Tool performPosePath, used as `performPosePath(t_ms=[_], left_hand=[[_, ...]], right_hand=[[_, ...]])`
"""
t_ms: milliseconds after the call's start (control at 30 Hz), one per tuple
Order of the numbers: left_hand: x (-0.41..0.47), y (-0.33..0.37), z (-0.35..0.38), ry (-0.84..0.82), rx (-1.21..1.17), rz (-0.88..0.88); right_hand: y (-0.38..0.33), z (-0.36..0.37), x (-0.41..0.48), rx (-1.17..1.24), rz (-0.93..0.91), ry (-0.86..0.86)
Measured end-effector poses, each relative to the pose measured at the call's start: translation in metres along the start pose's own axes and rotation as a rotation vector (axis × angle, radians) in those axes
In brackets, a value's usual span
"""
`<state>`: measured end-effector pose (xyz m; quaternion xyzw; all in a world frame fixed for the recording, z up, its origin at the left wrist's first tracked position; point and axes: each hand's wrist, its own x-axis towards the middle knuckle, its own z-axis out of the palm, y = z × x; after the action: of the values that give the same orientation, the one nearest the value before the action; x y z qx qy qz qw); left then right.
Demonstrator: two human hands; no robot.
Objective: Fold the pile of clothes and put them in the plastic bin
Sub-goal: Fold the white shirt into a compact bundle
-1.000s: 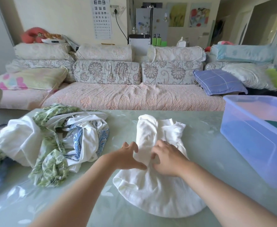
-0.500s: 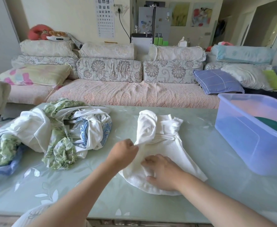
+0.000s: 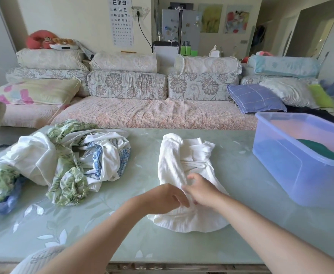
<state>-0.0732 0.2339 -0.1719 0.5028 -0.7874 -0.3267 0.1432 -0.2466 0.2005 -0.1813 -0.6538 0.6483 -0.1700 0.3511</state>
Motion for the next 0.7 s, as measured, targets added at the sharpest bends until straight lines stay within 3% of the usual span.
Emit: performPosePath(t_ms=[100,200,400,467,567,700], left_hand=[[-0.002,-0.012,-0.009,0.144,0.162,-0.036],[-0.008,-0.027,-0.01,0.031,0.308,-0.279],[-0.012,-0.043,-0.009,0.109,-0.055,-0.436],[-0.017,-0.046,-0.015,0.124,-0.275,-0.494],[-0.033,-0.044,-0.03,0.017,-0.456,-0.519],[-0.047,-0.047,-0.034,-0.243,-0.074,-0.534]], right_hand=[[0.002,0.013,0.0,-0.165,-0.021,0.029],[0.002,0.017,0.001,-0.137,-0.024,0.035],[-0.002,0.011,0.005,-0.092,-0.077,0.065],[-0.002,0.007,0.005,-0.08,-0.095,0.067],[0.002,0.005,0.0,-0.186,-0.134,-0.011],[-0.001,0.007,-0.013,-0.373,-0.203,-0.173]])
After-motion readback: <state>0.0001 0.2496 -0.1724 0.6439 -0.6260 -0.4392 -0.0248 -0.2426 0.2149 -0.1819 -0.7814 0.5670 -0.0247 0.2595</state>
